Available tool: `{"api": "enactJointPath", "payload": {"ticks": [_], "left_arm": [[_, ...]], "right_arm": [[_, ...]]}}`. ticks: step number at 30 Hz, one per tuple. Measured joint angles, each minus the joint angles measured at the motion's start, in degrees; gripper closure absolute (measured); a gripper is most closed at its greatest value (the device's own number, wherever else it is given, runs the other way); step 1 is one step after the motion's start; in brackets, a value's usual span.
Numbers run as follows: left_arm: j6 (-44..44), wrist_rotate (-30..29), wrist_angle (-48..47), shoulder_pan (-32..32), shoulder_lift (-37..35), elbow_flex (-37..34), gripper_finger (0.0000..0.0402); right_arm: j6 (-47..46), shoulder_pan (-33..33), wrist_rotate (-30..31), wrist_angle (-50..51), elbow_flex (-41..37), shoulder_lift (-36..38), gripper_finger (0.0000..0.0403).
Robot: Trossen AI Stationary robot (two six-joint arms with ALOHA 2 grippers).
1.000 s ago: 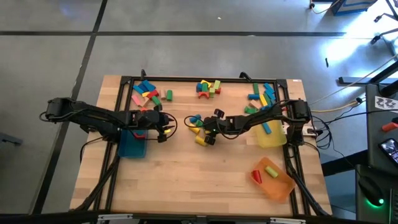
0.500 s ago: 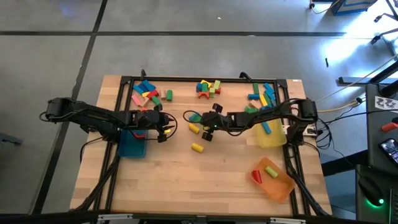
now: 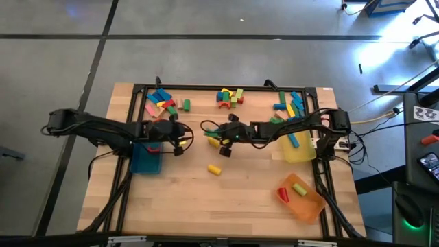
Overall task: Sort blocks by size
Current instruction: Put the green arch block into the blue bin
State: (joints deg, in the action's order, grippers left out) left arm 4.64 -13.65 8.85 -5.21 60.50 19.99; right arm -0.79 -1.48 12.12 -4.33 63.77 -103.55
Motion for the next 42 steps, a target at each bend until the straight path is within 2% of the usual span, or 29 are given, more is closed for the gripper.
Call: {"api": "enactJointPath", "payload": {"ticks": [6, 10, 18, 23, 31, 37, 42], "left_arm": [[-3.91, 0.06, 1.16, 0.00, -2.19, 0.00, 0.0279], [-4.74, 2.46, 2.89, -0.02, -2.39, 0.02, 0.0271], [-7.62, 6.78, 6.14, -0.02, -2.41, 0.03, 0.0190], [-6.55, 7.32, 9.17, -0.02, -2.39, 0.04, 0.0162], [-3.92, 9.87, 11.29, 0.74, -2.39, 0.04, 0.0159], [-3.75, 10.14, 11.27, 2.47, -2.37, 0.03, 0.0173], [-2.66, 10.32, 11.86, 3.37, -2.35, 0.04, 0.0199]], "right_arm": [[3.35, 0.00, -2.67, -4.18, 0.00, 0.00, 0.0250], [6.16, 0.00, -2.76, -5.37, 0.04, 0.00, 0.0259], [11.25, -0.04, -2.76, -5.81, 0.04, -0.04, 0.0250], [12.66, 0.00, -4.39, -6.19, 0.04, -0.04, 0.0258], [10.90, 0.06, -10.14, -9.42, 0.04, -0.22, 0.0253], [10.13, 1.22, -11.23, -13.19, 0.02, -0.22, 0.0256], [10.04, 1.51, -11.23, -13.54, 0.02, -0.22, 0.0254]]}}
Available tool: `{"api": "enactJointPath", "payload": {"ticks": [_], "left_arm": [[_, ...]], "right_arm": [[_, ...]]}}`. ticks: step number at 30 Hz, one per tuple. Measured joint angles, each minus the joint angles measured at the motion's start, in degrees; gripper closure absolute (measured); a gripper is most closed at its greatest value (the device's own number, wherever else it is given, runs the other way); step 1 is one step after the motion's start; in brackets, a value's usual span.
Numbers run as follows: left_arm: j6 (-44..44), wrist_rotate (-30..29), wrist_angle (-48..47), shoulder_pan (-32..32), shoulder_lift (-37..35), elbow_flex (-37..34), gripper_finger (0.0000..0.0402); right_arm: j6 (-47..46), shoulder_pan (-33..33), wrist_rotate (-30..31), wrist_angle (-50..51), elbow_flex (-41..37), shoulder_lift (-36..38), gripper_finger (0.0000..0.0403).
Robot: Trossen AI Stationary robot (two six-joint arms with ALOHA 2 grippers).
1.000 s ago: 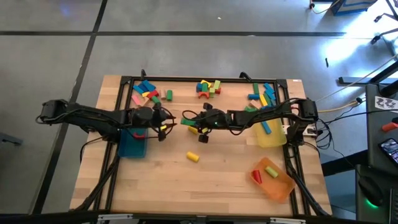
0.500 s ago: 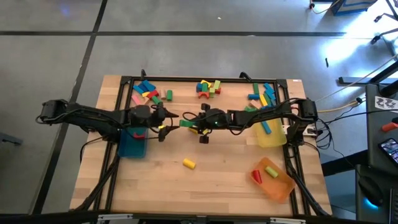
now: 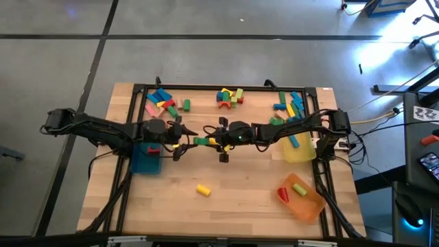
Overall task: Sort blocks by size
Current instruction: Put the green arch block into the blue bin
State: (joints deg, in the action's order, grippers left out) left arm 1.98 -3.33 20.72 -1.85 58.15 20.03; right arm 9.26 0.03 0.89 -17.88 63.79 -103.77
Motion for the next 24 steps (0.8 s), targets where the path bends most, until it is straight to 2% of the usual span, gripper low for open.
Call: {"api": "enactJointPath", "payload": {"ticks": [9, 15, 18, 24], "left_arm": [[2.07, -0.10, 2.13, 0.40, 0.02, -0.01, 0.0278], [1.67, -0.33, -0.06, 0.42, -0.18, 0.00, 0.0281], [0.26, -0.88, -7.11, 0.77, -1.78, 2.13, 0.0274], [-3.20, -3.60, -28.02, 2.08, -5.49, 8.71, 0.0278]], "right_arm": [[-0.47, -0.04, -0.18, -0.39, 0.00, -0.02, 0.0254], [-2.83, 0.01, 0.01, -0.19, 0.00, 0.07, 0.0228], [-3.07, 0.36, -0.75, 2.78, 0.00, 1.52, 0.0202], [-3.46, 1.29, -0.53, 10.63, 0.00, 5.72, 0.0163]]}}
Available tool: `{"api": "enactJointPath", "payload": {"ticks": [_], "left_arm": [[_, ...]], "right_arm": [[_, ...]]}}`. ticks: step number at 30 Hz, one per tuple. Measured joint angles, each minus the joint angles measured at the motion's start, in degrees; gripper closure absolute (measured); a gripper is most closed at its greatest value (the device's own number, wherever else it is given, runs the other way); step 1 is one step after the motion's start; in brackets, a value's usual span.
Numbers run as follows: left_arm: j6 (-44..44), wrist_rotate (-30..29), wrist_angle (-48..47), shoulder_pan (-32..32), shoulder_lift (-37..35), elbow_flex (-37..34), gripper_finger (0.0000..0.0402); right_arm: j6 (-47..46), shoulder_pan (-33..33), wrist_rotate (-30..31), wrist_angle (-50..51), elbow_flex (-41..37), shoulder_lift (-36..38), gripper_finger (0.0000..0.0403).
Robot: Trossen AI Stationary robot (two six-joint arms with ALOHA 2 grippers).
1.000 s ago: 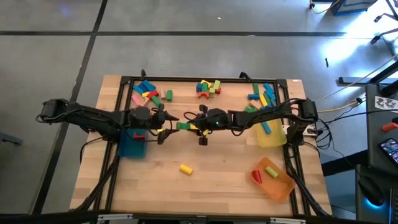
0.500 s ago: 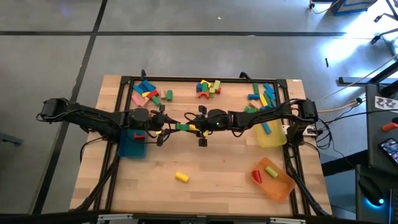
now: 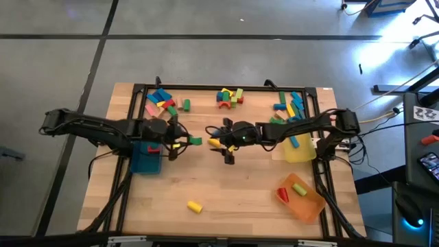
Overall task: Sort blocks by size
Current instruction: Put the green arch block into the blue bin
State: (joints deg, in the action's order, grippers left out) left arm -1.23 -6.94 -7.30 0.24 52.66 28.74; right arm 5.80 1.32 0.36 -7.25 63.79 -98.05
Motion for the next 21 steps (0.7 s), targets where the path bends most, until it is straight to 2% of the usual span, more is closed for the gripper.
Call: {"api": "enactJointPath", "payload": {"ticks": [8, 14, 17, 21], "left_arm": [[-9.32, 0.13, -33.20, 3.37, -1.46, 11.77, 0.0275], [-20.70, 1.14, -59.93, 6.19, -1.38, 20.43, 0.0278], [-27.30, 2.13, -69.84, 7.35, -1.44, 22.20, 0.0275], [-33.11, 2.49, -76.53, 8.06, -1.44, 21.03, 0.0273]], "right_arm": [[-0.98, 0.59, 0.02, 4.13, 0.00, 0.48, 0.0151], [-1.07, 0.55, 0.02, 4.17, -0.04, -0.31, 0.0150], [-1.07, 0.55, 0.03, 3.76, 0.00, -0.80, 0.0150], [-1.04, 0.55, 0.04, 3.61, -0.02, -1.17, 0.0150]]}}
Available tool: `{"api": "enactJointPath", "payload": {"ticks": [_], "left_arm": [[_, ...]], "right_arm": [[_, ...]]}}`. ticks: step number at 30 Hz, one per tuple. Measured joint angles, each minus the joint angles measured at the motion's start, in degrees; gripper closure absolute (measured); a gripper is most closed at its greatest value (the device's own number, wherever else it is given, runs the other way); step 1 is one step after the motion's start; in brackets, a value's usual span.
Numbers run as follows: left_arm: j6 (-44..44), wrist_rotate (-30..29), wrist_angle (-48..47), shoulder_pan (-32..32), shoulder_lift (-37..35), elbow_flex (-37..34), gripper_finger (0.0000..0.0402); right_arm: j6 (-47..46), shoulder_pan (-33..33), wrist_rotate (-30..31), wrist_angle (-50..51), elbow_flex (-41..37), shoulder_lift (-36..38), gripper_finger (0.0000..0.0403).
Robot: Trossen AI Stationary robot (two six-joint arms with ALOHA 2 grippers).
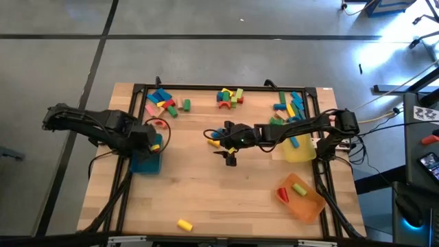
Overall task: Sort blocks by size
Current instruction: Put the green arch block into the blue bin, then put the yellow cylindrical block into the orange bin
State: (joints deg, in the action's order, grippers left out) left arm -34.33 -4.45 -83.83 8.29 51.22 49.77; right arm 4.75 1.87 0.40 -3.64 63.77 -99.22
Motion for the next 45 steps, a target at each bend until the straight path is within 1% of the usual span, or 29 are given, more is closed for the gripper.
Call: {"api": "enactJointPath", "payload": {"ticks": [3, 6, 10, 20, 29, 38, 41, 45], "left_arm": [[-0.89, 0.25, 0.95, 0.00, 0.00, -2.26, 0.0272], [-0.96, 1.97, 2.51, 0.00, 0.06, -4.70, 0.0272], [-1.65, 2.15, 2.02, 0.00, 0.68, -4.65, 0.0268], [-2.75, 2.14, 2.01, -0.02, 0.66, -4.65, 0.0240], [-1.16, 2.36, 2.36, -0.02, 0.66, -4.09, 0.0239], [3.75, 2.38, 9.90, -0.02, 0.66, 2.59, 0.0240], [5.99, 2.38, 13.99, -0.02, 0.67, 2.79, 0.0240], [9.36, 2.36, 21.71, -0.02, 0.69, 1.99, 0.0240]], "right_arm": [[0.00, 0.00, 0.00, 0.26, 0.02, -0.11, 0.0150], [0.00, 0.00, 0.00, 0.24, 0.02, -0.11, 0.0150], [0.00, 0.00, 0.02, 0.20, 0.01, -0.11, 0.0150], [-0.02, 0.00, 0.02, 0.15, 0.02, -0.11, 0.0150], [-0.02, 0.00, 0.02, 0.22, 0.02, -0.11, 0.0150], [-0.02, 0.00, 0.02, 0.15, 0.02, -0.11, 0.0150], [-0.02, 0.00, 0.02, 0.15, 0.02, -0.11, 0.0150], [-0.02, 0.00, 0.04, 0.21, 0.02, -0.11, 0.0150]]}}
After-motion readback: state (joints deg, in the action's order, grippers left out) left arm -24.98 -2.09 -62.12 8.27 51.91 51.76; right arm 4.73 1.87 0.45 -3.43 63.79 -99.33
